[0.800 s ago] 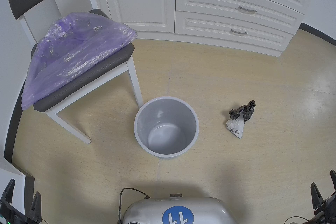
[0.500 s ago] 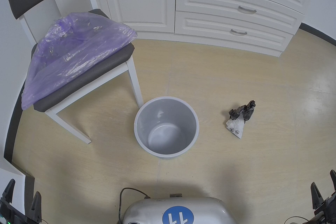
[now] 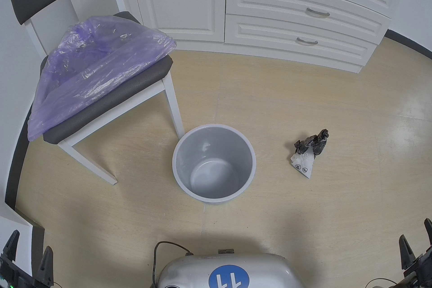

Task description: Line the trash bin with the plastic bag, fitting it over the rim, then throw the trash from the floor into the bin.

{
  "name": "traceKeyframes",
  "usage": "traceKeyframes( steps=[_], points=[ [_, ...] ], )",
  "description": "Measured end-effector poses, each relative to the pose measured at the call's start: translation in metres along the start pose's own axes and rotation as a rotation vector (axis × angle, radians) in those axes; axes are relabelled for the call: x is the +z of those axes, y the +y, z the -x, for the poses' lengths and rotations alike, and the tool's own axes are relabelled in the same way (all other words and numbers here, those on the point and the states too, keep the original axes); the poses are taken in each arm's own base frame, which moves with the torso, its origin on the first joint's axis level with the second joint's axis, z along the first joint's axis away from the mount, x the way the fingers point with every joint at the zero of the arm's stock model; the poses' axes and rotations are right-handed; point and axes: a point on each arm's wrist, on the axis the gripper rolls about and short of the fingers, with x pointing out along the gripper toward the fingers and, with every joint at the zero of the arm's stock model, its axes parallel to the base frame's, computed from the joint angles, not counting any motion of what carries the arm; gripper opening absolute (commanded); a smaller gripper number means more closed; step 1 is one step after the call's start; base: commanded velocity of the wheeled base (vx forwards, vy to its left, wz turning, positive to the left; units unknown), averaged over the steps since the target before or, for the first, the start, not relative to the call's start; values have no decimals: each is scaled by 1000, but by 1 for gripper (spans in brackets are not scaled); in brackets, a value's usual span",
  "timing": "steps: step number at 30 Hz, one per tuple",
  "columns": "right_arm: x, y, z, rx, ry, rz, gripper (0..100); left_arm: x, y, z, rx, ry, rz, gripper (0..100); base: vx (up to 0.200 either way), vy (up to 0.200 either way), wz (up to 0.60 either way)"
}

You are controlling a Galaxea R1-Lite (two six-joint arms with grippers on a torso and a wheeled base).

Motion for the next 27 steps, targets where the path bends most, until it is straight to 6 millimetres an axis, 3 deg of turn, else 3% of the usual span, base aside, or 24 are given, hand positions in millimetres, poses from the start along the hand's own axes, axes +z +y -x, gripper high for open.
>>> traceKeyframes(
  steps=[27],
  points=[
    [0, 1, 0, 22, -3, 59, 100, 0, -1, 0, -34, -2, -41, 100, 0, 0, 0]
  ],
)
